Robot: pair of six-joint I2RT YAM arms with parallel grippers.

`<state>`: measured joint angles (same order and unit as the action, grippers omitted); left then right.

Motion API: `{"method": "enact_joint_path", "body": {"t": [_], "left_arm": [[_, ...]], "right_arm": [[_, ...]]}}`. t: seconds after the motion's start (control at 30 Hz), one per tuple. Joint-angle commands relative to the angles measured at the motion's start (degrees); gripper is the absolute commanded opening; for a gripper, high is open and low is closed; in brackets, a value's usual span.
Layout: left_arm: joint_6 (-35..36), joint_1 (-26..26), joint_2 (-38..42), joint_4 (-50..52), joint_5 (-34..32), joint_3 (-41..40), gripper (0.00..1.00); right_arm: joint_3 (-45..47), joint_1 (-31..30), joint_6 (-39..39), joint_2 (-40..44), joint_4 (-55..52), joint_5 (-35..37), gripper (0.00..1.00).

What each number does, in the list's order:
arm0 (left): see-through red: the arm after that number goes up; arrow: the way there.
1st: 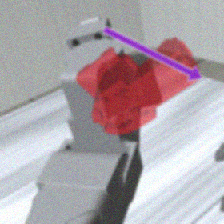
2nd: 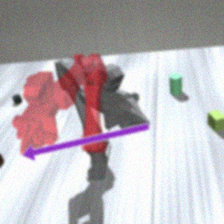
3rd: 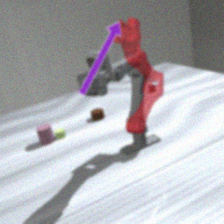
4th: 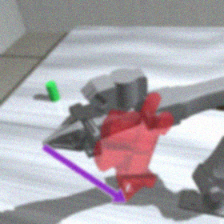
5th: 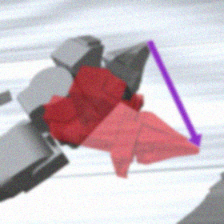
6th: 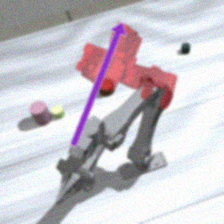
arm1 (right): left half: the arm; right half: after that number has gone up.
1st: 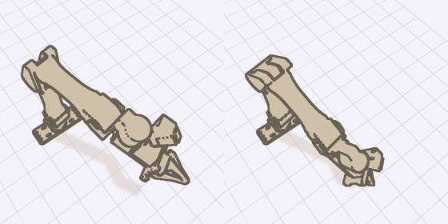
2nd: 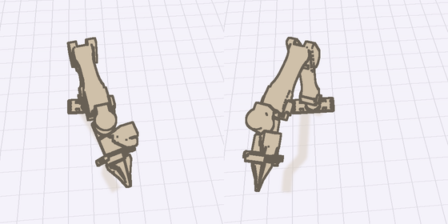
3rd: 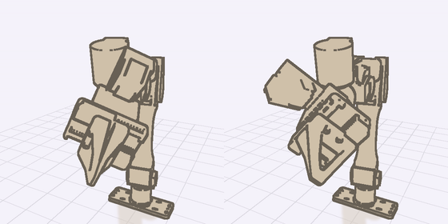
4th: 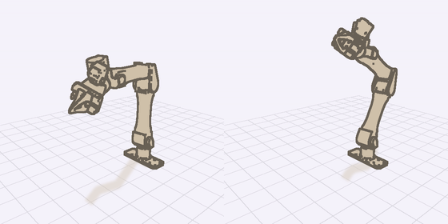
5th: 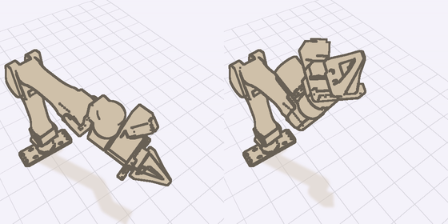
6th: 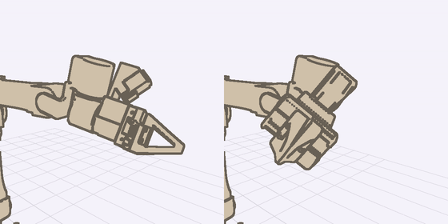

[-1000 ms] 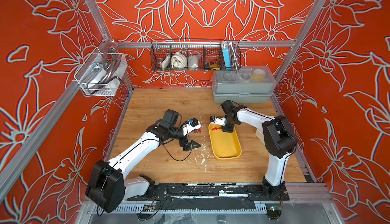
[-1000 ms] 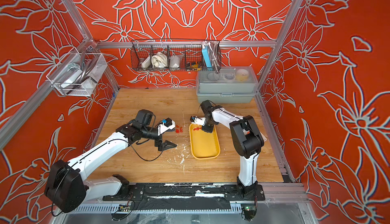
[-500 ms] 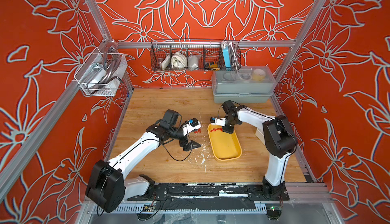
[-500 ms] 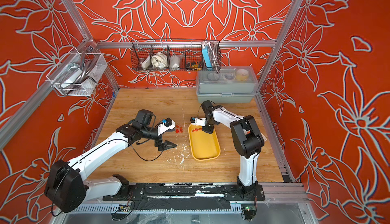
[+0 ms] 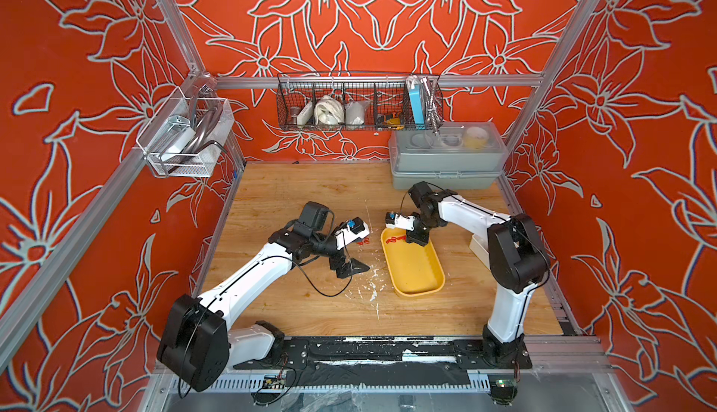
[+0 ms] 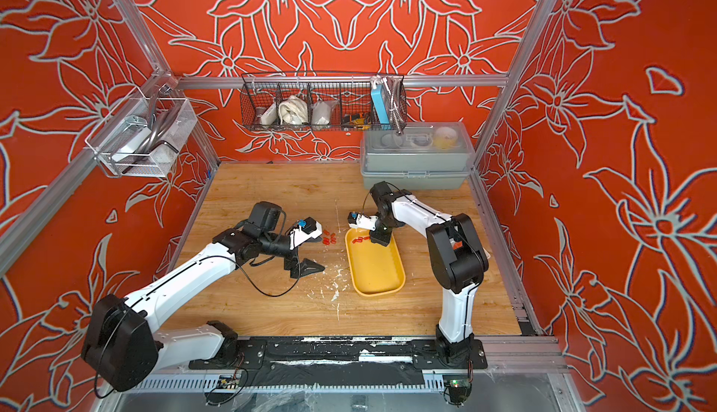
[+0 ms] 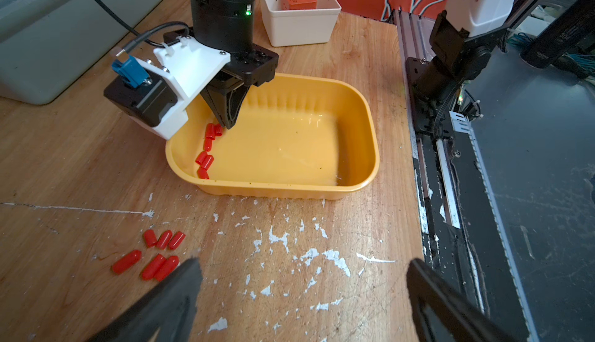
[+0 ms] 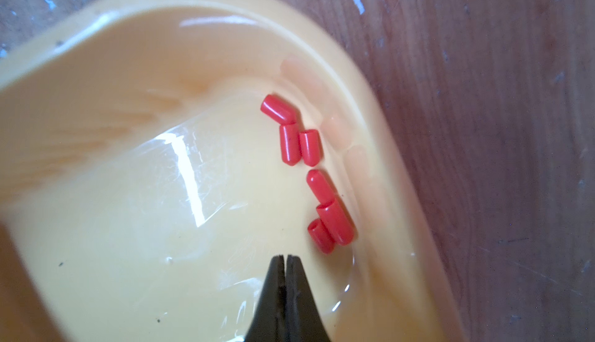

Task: Take the screw protection sleeves out of the storage box
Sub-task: Pick up the screw protection sleeve from the storage box.

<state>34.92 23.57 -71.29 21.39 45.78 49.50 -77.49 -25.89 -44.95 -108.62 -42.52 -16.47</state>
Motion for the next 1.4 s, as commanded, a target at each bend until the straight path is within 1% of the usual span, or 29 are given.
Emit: {"method": "enact_joint_path", "body": {"t": [0.0,0.07,0.13,0.2,0.33,0.53,0.8,1.03,1.23,1.33,1.37], "left_arm": [[0.86,-0.28,0.98,0.96,1.50,0.20,0.98],[0.77,-0.28,0.97,1.02,1.53,0.26,0.98],[0.77,-0.28,1.06,1.11,1.51,0.30,0.98],[0.94,-0.20,0.98,1.12,1.51,0.20,0.98],[0.94,-0.28,0.97,1.11,1.51,0.18,0.98],[0.94,-0.28,0.93,1.20,1.51,0.17,0.98],[0.94,-0.28,0.89,1.11,1.59,0.21,0.98],[0.96,-0.33,0.89,1.11,1.57,0.23,0.98],[1.03,-0.33,0.88,1.20,1.59,0.18,0.98],[1.03,-0.28,0.97,1.24,1.59,0.24,0.98],[1.03,-0.27,0.97,1.29,1.59,0.20,0.98]], "right_arm": [[0.94,0.24,1.77,1.28,2.74,2.86,0.12],[0.90,0.19,1.83,0.76,3.71,4.43,0.20],[0.72,0.14,1.44,0.01,3.69,5.08,0.25],[0.75,0.20,1.01,-0.73,3.68,5.30,0.27],[0.85,0.15,1.01,-1.92,3.63,5.09,0.28],[1.86,0.20,0.50,-2.73,3.41,4.92,0.27],[2.79,-0.04,0.48,-4.03,3.81,5.39,0.22],[4.29,-0.54,0.56,-4.76,5.00,5.94,0.21],[7.96,-1.53,0.30,-3.45,10.92,10.76,0.21],[9.51,-1.96,-0.16,-2.68,12.66,11.93,0.18],[10.00,-2.07,-0.39,-2.34,13.02,12.15,0.15]]}}
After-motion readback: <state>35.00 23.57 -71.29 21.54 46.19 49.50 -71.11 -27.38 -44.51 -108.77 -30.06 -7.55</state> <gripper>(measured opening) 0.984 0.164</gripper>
